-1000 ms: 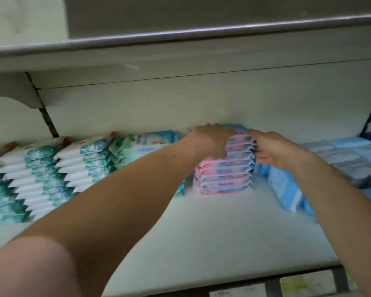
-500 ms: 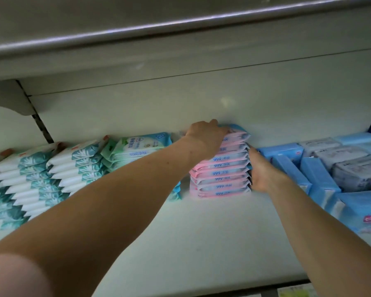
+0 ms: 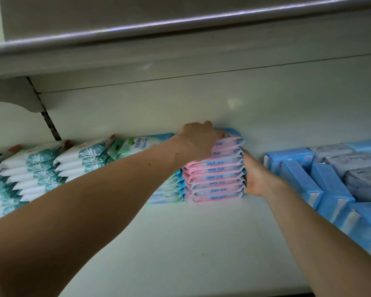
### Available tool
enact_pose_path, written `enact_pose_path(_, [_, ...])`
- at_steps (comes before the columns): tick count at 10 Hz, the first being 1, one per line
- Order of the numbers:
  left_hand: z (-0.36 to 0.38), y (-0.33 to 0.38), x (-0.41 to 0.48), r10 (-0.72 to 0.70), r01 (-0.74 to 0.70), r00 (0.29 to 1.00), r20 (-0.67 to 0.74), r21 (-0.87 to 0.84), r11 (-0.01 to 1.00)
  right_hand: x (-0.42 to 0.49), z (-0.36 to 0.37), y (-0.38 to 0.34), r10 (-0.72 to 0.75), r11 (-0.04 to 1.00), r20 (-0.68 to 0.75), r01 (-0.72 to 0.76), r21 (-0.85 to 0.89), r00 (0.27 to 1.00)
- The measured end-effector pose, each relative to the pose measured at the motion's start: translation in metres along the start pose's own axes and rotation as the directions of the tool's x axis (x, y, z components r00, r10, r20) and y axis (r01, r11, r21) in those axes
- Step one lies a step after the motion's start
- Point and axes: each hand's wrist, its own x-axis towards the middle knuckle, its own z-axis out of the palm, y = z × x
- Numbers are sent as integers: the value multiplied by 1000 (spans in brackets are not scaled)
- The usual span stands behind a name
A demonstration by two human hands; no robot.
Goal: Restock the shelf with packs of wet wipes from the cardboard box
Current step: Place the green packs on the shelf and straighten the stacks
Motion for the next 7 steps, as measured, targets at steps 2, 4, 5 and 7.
enact_pose_path(2, [5,-3,-6,-37,37,999,18,-9,999,9,23,6,-105,926,-343,-34,-375,934])
enact_pose_path(4, [4,-3,-9,-86,90,994,60,-71,993,0,10,-53,-139,889,-187,40,-455,972])
enact_pose_path(5, [8,-12,-16,-203,222,969,142,-129,967,-11,38,-61,-174,830,-78,103,-548,982])
enact_pose_path(7, [21,-20,-23,-215,241,957,192,-119,963,-6,60,-42,-383,662,-4,272,-699,924])
